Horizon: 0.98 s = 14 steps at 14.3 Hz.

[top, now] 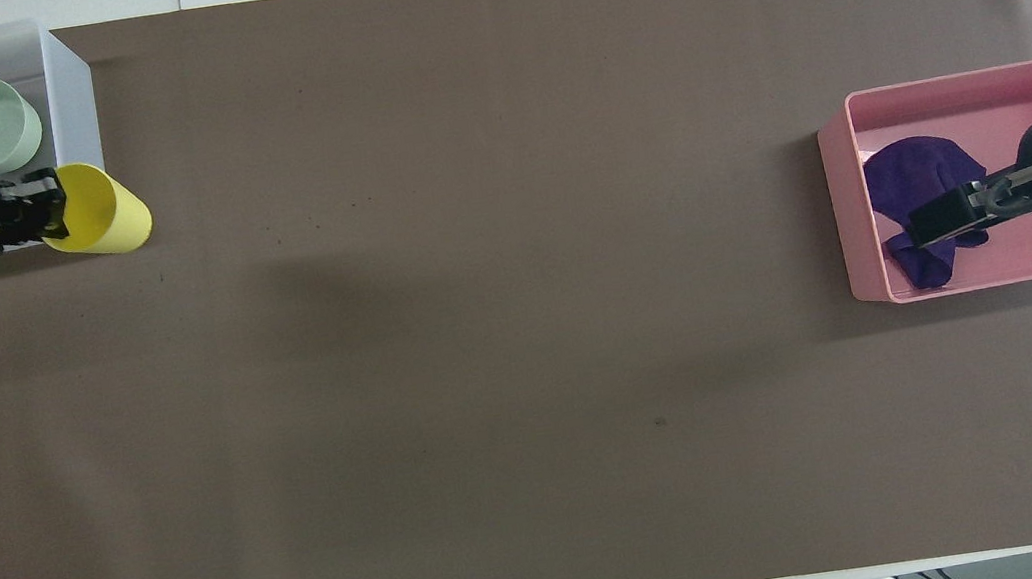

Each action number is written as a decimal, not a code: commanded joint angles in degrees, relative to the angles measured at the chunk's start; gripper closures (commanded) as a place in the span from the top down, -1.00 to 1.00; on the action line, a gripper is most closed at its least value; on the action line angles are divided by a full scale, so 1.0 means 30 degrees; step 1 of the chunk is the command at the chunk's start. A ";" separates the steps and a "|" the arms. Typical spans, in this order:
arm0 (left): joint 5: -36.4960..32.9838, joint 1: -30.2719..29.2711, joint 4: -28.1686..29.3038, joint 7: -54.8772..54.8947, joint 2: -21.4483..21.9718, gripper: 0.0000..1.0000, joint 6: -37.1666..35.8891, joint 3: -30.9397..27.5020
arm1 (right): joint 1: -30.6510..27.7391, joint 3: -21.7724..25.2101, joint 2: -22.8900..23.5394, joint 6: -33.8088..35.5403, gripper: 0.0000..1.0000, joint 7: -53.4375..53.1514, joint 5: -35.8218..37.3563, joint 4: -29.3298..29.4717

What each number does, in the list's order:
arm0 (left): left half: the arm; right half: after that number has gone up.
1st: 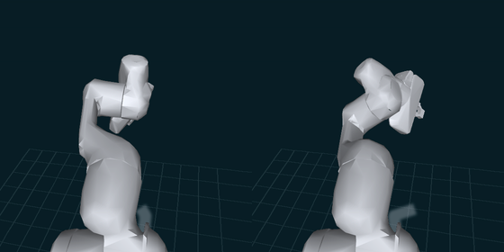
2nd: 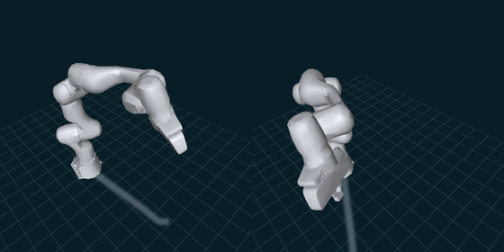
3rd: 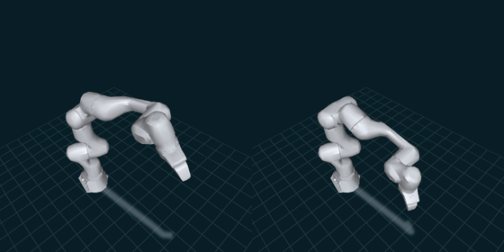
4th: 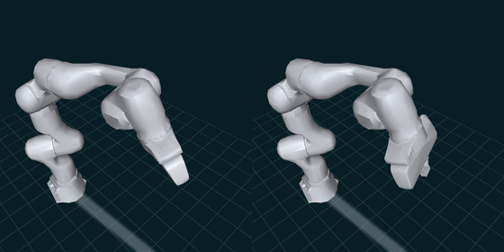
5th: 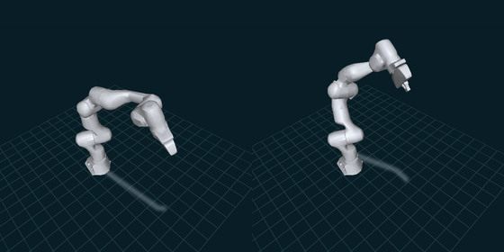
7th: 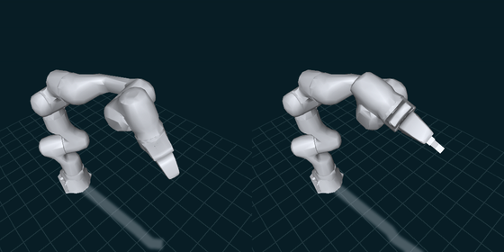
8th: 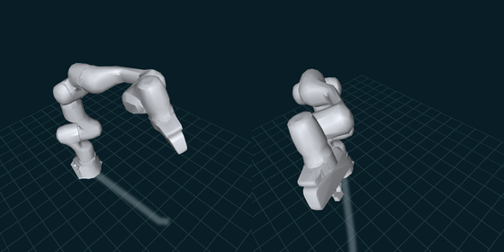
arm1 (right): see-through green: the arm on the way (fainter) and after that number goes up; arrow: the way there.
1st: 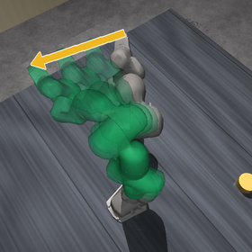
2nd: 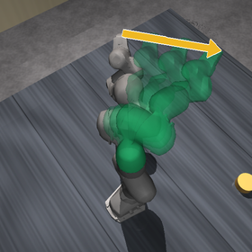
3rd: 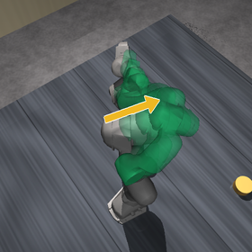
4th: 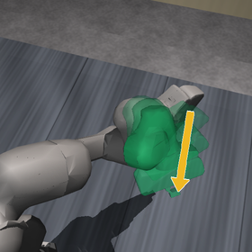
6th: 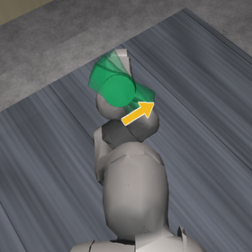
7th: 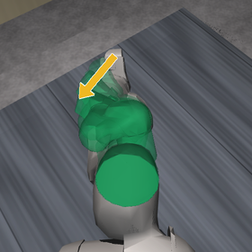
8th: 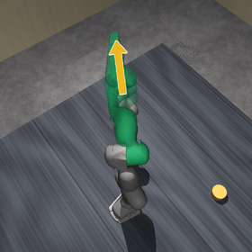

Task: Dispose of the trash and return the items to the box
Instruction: 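Grasp the yellow cup with the left gripper and carry it into the box, then release the cup in the box and hold both grippers over the containers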

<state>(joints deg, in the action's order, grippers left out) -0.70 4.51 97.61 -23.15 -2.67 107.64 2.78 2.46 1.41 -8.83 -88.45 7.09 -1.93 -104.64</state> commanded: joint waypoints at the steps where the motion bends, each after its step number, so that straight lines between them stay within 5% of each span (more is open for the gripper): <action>1: -0.0177 -0.2405 -0.2240 0.0686 -0.4073 -1.00 0.1549 0.0012 | -0.0293 0.0058 0.1064 0.2814 0.99 -0.0019 -0.0091 0.3229; 4: -0.0236 -0.4695 -0.8553 0.1240 -0.9784 -1.00 0.2174 0.0158 | -0.0411 0.0175 0.1974 0.4347 0.99 0.0303 0.0142 0.5462; 9: -0.0235 -0.4904 -0.8983 0.2560 -1.2583 -1.00 0.5689 0.0041 | -0.0177 0.0146 0.1889 0.3237 0.99 0.0275 0.0319 0.4709; 10: -0.0410 -0.4816 -0.8692 0.3431 -1.2498 -0.75 0.6068 0.0041 | -0.0206 0.0146 0.1743 0.3090 0.99 0.0274 0.0319 0.4502; 11: -0.0499 -0.4786 -0.8371 0.4136 -1.2410 0.63 0.6275 0.0041 | -0.0206 0.0146 0.1713 0.3088 1.00 0.0332 0.0319 0.4442; 12: -0.0529 -0.4815 -0.8338 0.4346 -1.2294 0.99 0.5871 0.0041 | -0.0235 0.0146 0.1712 0.2943 1.00 0.0333 0.0319 0.4413; 14: -0.0616 -0.4640 -0.8135 0.4378 -1.1624 1.00 0.5254 0.0041 | -0.0235 0.0146 0.1683 0.2358 1.00 0.0362 0.0319 0.4207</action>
<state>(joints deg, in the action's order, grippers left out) -1.26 -9.97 72.89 -11.08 -39.93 125.86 3.14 1.97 2.01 -3.12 -79.51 7.20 -1.41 -90.77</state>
